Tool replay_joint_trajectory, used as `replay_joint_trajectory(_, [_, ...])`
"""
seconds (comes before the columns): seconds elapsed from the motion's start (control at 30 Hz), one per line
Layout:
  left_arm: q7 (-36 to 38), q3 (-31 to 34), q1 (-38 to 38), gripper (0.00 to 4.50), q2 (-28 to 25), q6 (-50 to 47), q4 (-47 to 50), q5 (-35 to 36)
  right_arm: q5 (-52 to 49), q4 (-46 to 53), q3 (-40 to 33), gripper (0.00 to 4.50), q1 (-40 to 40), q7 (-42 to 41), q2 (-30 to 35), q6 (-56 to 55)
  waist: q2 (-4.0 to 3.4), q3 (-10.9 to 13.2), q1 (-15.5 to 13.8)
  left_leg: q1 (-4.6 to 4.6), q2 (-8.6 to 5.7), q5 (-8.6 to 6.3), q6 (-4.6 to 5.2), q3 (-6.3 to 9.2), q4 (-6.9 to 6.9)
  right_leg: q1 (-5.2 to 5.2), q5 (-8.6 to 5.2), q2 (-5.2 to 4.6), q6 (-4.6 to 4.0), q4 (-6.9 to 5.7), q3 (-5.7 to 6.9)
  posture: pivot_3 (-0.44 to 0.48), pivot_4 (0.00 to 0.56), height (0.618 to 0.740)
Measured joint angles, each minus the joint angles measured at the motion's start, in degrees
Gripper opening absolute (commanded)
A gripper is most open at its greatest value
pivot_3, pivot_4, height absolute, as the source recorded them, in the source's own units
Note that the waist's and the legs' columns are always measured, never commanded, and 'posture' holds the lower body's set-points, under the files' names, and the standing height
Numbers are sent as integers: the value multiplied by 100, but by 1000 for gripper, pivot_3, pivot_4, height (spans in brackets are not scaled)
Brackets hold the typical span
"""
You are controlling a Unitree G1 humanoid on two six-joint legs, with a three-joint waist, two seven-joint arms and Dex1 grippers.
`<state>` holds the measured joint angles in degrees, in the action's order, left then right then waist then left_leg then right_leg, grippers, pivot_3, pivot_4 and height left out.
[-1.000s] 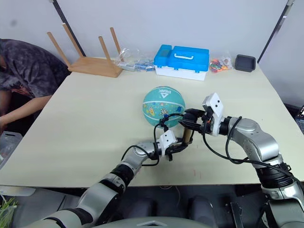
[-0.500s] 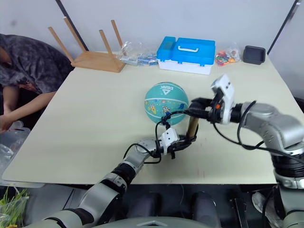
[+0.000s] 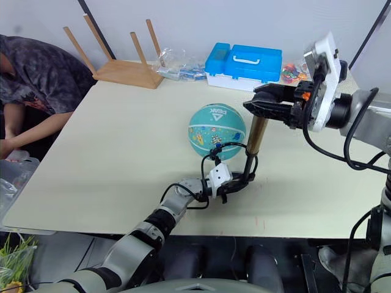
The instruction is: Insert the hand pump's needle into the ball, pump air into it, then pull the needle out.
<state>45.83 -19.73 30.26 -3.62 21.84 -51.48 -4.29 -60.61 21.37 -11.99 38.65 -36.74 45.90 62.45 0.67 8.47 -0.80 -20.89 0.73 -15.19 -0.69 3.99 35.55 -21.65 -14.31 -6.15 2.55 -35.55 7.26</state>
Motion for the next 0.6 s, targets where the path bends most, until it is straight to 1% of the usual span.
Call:
replay_joint_trajectory(0.07, [-32, 0, -2, 954, -9, -8, -22, -2, 236, -21, 171, 2073, -245, -111, -99, -276, 0, -11, 9, 5, 0, 0, 0, -12, -2, 5, 0, -2, 1, 0, -11, 0, 150, 740])
replay_joint_trajectory(0.1, [-50, -3, -14, 954, -27, -25, -37, -8, 480, -77, 359, 2073, -456, -208, -198, -552, 8, -29, 18, 8, 5, -4, 2, -15, -4, 17, -1, 0, 0, 0, -12, 0, 150, 740])
replay_joint_trajectory(0.2, [-72, 1, -40, 954, -68, -51, -38, -8, 1040, -156, 926, 2073, -835, -477, -304, -1125, 1, -64, 65, 18, 15, -5, 2, -30, -10, 23, -1, 1, 0, 0, -19, 0, 150, 740])
replay_joint_trajectory(0.27, [-79, 1, -49, 954, -75, -52, -38, -8, 1152, -182, 1034, 2073, -887, -515, -366, -1225, 1, -74, 76, 19, 17, -5, 2, -31, -12, 24, -1, 3, -1, 0, -18, 0, 150, 740])
replay_joint_trajectory(0.33, [-91, 5, -81, 954, -102, -64, -38, -7, 1633, -443, 1438, 2073, -1138, -630, -610, -1691, 8, -112, 116, 23, 18, -4, 2, -31, -15, 26, -2, 5, -1, 0, -19, 0, 150, 740])
replay_joint_trajectory(0.37, [-92, 7, -87, 954, -105, -72, -38, -7, 1736, -509, 1512, 2073, -1184, -654, -678, -1797, 10, -119, 122, 26, 18, -5, 2, -32, -16, 28, -2, 5, -2, 0, -19, 0, 150, 740])
replay_joint_trajectory(0.4, [-104, 9, -98, 954, -114, -109, -38, -7, 2058, -804, 1785, 2073, -1340, -700, -947, -2133, 14, -142, 149, 28, 18, -5, 2, -33, -16, 31, -2, 5, -2, 0, -20, 0, 150, 740])
replay_joint_trajectory(0.5, [-112, 14, -112, 954, -128, -139, -38, -4, 2447, -1103, 2030, 2073, -1434, -854, -1128, -2545, 18, -164, 166, 34, 19, -5, 3, -38, -17, 33, -2, 6, -2, 0, -26, 0, 150, 740])
replay_joint_trajectory(0.6, [-129, 14, -123, 954, -136, -168, -39, -5, 2633, -1149, 2112, 2073, -1442, -983, -1217, -2760, 29, -173, 167, 42, 27, -6, 3, -37, -19, 40, -2, 12, -3, 0, -26, 0, 150, 740])
